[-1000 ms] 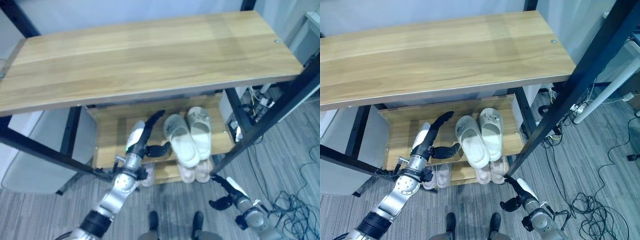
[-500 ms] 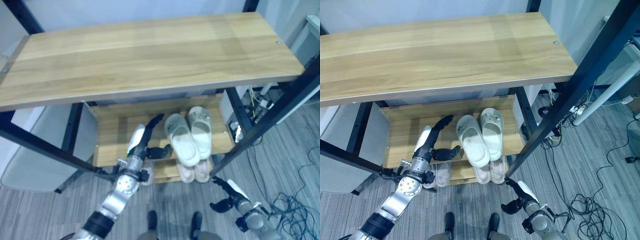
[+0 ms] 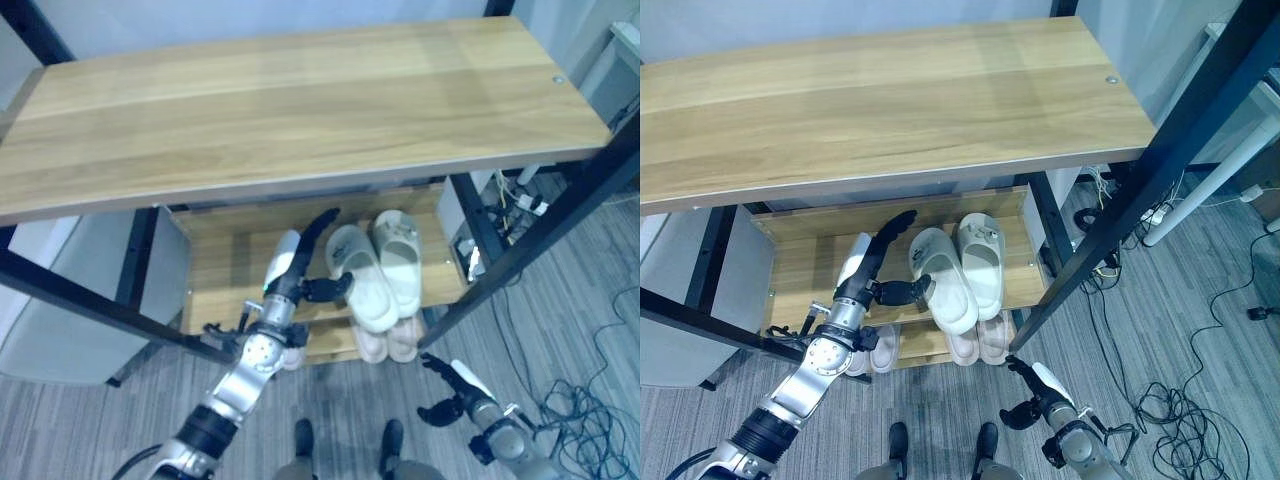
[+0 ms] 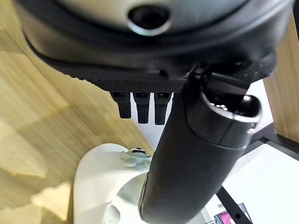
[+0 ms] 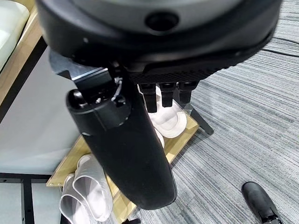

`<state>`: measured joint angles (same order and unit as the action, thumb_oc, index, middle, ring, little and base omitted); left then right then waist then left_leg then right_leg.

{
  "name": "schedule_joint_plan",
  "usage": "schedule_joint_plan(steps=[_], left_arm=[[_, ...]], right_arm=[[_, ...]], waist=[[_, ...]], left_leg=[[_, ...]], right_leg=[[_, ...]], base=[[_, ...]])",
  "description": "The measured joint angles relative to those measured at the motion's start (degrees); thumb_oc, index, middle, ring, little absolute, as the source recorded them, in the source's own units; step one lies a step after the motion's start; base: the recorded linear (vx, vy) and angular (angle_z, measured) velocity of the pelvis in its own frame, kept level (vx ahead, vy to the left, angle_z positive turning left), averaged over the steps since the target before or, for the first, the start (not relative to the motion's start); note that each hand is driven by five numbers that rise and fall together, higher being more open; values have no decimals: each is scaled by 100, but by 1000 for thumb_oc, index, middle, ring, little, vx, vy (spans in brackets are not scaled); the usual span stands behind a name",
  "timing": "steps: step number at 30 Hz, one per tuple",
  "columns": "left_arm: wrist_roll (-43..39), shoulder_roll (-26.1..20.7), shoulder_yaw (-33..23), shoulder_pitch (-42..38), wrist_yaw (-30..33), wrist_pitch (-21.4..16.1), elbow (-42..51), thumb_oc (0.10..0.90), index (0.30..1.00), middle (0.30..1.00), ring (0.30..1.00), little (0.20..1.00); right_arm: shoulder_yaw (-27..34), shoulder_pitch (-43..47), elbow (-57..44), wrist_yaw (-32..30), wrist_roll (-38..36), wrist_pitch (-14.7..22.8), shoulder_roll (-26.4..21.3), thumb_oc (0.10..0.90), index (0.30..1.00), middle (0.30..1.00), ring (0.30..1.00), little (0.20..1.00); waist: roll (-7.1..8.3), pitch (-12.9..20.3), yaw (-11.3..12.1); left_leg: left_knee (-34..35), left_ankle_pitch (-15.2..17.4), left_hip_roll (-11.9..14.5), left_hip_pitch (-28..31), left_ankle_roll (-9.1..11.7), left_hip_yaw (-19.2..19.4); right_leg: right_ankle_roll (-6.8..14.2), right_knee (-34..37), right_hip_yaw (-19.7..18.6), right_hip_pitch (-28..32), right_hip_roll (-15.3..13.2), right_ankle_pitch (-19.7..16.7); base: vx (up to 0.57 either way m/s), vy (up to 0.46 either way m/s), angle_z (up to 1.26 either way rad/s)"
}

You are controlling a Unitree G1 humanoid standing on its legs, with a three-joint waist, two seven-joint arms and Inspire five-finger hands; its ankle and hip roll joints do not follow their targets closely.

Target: Arrange the slippers neatly on the shoe rack.

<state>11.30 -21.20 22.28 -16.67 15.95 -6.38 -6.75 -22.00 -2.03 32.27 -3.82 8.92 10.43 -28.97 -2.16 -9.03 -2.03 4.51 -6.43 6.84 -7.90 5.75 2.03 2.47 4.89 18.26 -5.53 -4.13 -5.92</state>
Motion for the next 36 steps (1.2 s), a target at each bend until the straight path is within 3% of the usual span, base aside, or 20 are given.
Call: schedule_joint_plan(steps=[21,29,36], left_arm=[[480,-92,58,-284,225,131,-844,800,900,900,900,900],[763,-456,93,-656,227,136,-1019,800,900,900,900,900],[819,-474,99,-762,228,140,-1095,800,900,900,900,900]], right_arm=[[-23,29,-53,5,2,1,-86,800,900,900,900,900],[-24,47,-56,13,2,6,-103,800,900,900,900,900],[-25,46,-67,26,2,9,-122,800,900,900,900,900]], waist=[[18,1,-116],[25,0,-256],[25,0,-261]], left_leg=[[0,0,7,-100,-2,80],[1,1,8,-110,-2,126],[2,4,10,-106,-4,175]], right_leg=[[-7,0,-65,-146,3,-30],[-5,0,-114,-186,4,-38],[-6,1,-156,-205,2,-43]], base=[[2,1,-2],[7,4,-2],[13,8,-3]])
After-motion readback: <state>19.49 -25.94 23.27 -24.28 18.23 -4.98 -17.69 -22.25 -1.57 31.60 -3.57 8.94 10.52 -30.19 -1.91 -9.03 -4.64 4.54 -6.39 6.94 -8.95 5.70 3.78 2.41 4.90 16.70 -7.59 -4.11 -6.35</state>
